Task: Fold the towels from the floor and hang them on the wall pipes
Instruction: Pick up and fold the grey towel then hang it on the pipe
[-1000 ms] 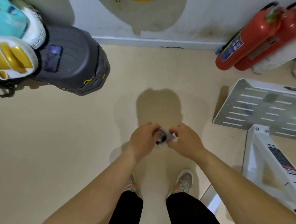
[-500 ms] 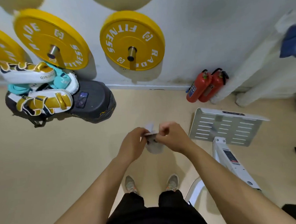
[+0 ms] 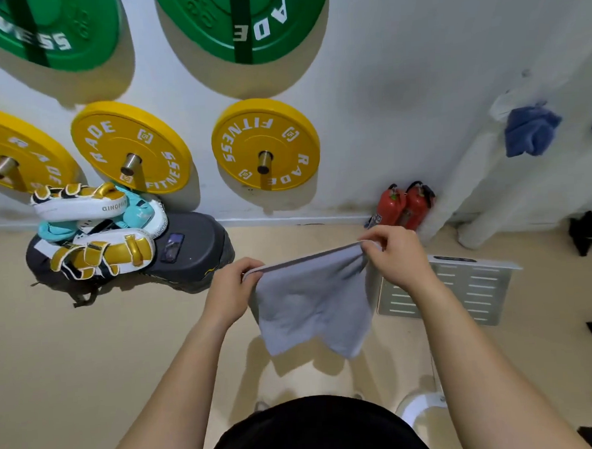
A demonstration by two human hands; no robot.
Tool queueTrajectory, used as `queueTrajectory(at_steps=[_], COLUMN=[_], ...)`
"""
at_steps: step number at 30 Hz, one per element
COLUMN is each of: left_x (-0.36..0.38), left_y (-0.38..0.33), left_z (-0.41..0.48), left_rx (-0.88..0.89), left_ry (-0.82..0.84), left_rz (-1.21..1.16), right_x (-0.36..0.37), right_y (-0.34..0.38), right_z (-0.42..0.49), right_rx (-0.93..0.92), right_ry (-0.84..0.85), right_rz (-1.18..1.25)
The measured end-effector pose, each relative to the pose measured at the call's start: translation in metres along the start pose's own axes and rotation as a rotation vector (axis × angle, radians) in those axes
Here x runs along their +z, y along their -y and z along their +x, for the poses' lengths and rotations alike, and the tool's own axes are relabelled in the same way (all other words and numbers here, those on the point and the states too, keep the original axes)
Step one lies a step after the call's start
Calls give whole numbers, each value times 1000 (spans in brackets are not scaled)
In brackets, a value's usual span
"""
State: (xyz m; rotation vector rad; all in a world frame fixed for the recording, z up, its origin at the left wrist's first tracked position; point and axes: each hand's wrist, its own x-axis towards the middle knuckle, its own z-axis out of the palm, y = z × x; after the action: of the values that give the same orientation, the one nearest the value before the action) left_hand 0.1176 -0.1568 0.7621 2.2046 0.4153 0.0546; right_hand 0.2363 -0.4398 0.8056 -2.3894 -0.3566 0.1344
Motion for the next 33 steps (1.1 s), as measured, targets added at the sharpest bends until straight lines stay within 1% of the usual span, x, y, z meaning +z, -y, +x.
queueTrajectory(at_steps=[3, 5, 8, 10, 12, 15, 19, 21, 24, 27, 29, 31, 33], left_x=[-20, -27, -23, -14, -7, -4, -8, -14, -23, -34, -40, -44, -47], left_y=[-5, -16, -46, -71, -91, -105, -110, -111, -107, -94, -87, -83, -81], left_z=[-2, -1, 2, 3, 7, 15, 21, 25, 33, 45, 53, 59, 64], left_rx=[4, 5, 70, 86, 126, 200, 213, 222, 225, 247, 251, 247, 243], left_ry=[-46, -79, -78, -32, 24, 93, 50, 5, -40, -50, -49, -59, -70], left_rz=[-44, -104, -175, -258, -297, -242, -176, -123, -75, 73, 162, 175, 173], right_x=[-7, -8, -4, 0, 0, -5, -6, -5, -4, -7, -9, -8, -5], right_y=[-4, 1, 30, 54, 74, 87, 78, 70, 59, 52, 51, 50, 45], right_z=[-3, -5, -6, -5, -4, -2, 0, -2, -8, -12, -14, -14, -12], right_rx=[67, 69, -27, -93, -160, -225, -165, -117, -113, -102, -108, -105, -92], right_ry=[-48, -70, -22, 52, 87, 72, 68, 124, 276, 406, 468, 524, 531], right_rz=[3, 50, 193, 260, 302, 363, 405, 453, 483, 477, 451, 410, 332])
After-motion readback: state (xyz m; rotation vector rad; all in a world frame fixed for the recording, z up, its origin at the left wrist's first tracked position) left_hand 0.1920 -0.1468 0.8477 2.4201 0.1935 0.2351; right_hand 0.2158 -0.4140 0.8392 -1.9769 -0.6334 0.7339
